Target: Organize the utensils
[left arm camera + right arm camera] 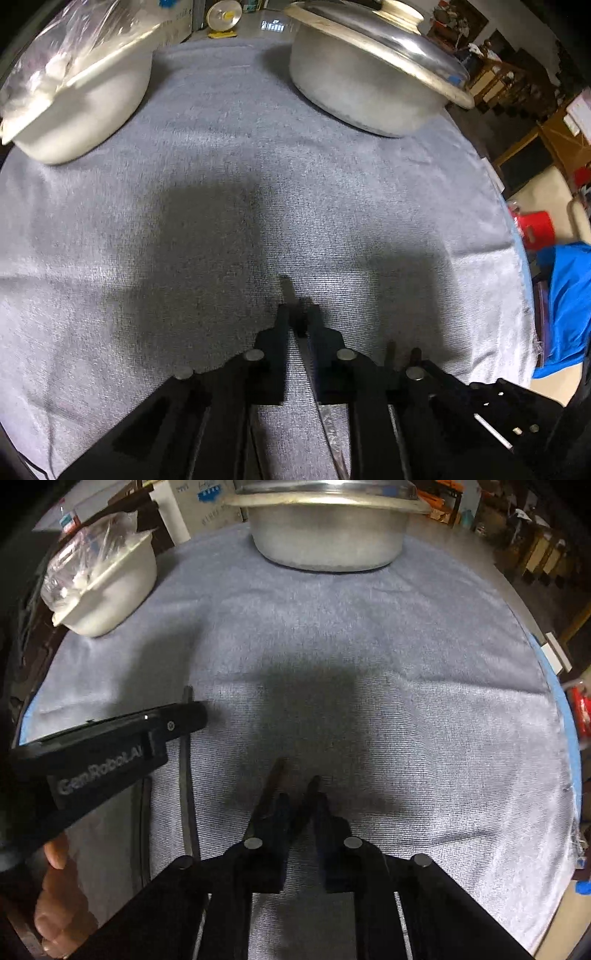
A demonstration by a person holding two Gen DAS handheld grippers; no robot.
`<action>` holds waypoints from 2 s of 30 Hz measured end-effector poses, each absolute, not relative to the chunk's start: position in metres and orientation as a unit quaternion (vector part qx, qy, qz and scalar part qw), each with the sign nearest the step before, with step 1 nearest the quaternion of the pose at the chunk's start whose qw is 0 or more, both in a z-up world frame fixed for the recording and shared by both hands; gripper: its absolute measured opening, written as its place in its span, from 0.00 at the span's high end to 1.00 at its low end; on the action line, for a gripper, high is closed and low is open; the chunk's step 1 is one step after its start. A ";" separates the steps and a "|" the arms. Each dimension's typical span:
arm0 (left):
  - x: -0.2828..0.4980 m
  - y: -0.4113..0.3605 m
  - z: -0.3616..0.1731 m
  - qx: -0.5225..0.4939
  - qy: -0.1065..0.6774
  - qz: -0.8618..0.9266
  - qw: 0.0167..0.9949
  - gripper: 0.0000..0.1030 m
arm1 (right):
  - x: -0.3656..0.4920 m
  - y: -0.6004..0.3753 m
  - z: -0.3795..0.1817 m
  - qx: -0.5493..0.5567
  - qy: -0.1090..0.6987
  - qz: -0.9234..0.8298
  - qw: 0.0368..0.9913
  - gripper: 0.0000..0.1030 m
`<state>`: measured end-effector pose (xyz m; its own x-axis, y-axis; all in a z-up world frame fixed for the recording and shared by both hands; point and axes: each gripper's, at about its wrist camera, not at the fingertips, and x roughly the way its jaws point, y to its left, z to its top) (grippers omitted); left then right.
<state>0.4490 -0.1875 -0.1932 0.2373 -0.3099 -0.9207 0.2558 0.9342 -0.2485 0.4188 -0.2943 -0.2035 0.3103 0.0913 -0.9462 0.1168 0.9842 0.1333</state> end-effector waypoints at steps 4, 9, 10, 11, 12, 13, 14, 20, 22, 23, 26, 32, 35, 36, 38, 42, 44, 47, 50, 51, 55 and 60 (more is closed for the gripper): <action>0.445 -0.184 -0.192 -0.042 0.590 -0.185 0.785 0.95 | 0.405 -0.313 -0.198 0.125 0.566 0.006 0.815 0.93; 0.425 -0.170 -0.165 -0.073 0.571 -0.212 0.790 0.95 | 0.379 -0.335 -0.173 0.182 0.519 0.041 0.834 0.93; 0.420 -0.166 -0.156 -0.080 0.563 -0.219 0.793 0.95 | 0.372 -0.340 -0.168 0.188 0.512 0.044 0.837 0.93; 0.412 -0.162 -0.143 -0.085 0.552 -0.227 0.798 0.95 | 0.365 -0.344 -0.162 0.196 0.503 0.049 0.840 0.93; 0.403 -0.158 -0.135 -0.087 0.545 -0.232 0.801 0.95 | 0.363 -0.343 -0.158 0.203 0.498 0.055 0.841 0.93; 0.397 -0.153 -0.126 -0.088 0.538 -0.235 0.805 0.95 | 0.357 -0.346 -0.154 0.209 0.493 0.059 0.843 0.93; 0.389 -0.149 -0.116 -0.087 0.529 -0.238 0.810 0.95 | 0.349 -0.346 -0.149 0.217 0.485 0.065 0.845 0.93; 0.356 -0.129 -0.069 -0.078 0.469 -0.255 0.842 0.95 | 0.311 -0.339 -0.113 0.219 0.425 0.076 0.875 0.93; 0.343 -0.124 -0.059 -0.080 0.450 -0.260 0.851 0.95 | 0.296 -0.336 -0.098 0.214 0.403 0.077 0.887 0.93; 0.334 -0.120 -0.052 -0.080 0.438 -0.262 0.856 0.95 | 0.287 -0.334 -0.090 0.210 0.389 0.077 0.894 0.93; 0.308 -0.107 -0.032 -0.080 0.405 -0.268 0.871 0.95 | 0.259 -0.324 -0.070 0.194 0.351 0.072 0.913 0.93; 0.262 -0.094 -0.005 -0.068 0.337 -0.272 0.899 0.95 | 0.206 -0.302 -0.046 0.165 0.282 0.053 0.943 0.93; 0.245 -0.091 0.007 -0.061 0.314 -0.273 0.907 0.95 | 0.187 -0.292 -0.038 0.154 0.258 0.047 0.952 0.93; 0.239 -0.088 0.012 -0.059 0.304 -0.273 0.911 0.95 | 0.182 -0.291 -0.034 0.154 0.252 0.047 0.954 0.93; 0.228 -0.082 0.021 -0.059 0.291 -0.273 0.915 0.95 | 0.171 -0.287 -0.026 0.153 0.239 0.047 0.958 0.93; 0.212 -0.069 0.039 -0.070 0.265 -0.272 0.922 0.95 | 0.151 -0.281 -0.007 0.144 0.207 0.043 0.967 0.93; 0.202 -0.063 0.049 -0.073 0.248 -0.273 0.927 0.95 | 0.142 -0.278 0.003 0.137 0.192 0.041 0.971 0.93; 0.187 -0.055 0.063 -0.079 0.225 -0.275 0.932 0.95 | 0.129 -0.271 0.018 0.123 0.170 0.041 0.977 0.93; 0.172 -0.047 0.076 -0.086 0.209 -0.277 0.934 0.95 | 0.118 -0.265 0.033 0.116 0.156 0.045 0.980 0.93; 0.169 -0.045 0.079 -0.088 0.205 -0.279 0.934 0.95 | 0.115 -0.263 0.037 0.114 0.152 0.045 0.981 0.93; 0.153 -0.037 0.093 -0.091 0.186 -0.280 0.938 0.95 | 0.101 -0.256 0.056 0.109 0.134 0.053 0.983 0.93; 0.139 -0.026 0.099 -0.099 0.174 -0.276 0.940 0.95 | 0.079 -0.247 0.075 0.102 0.110 0.063 0.987 0.93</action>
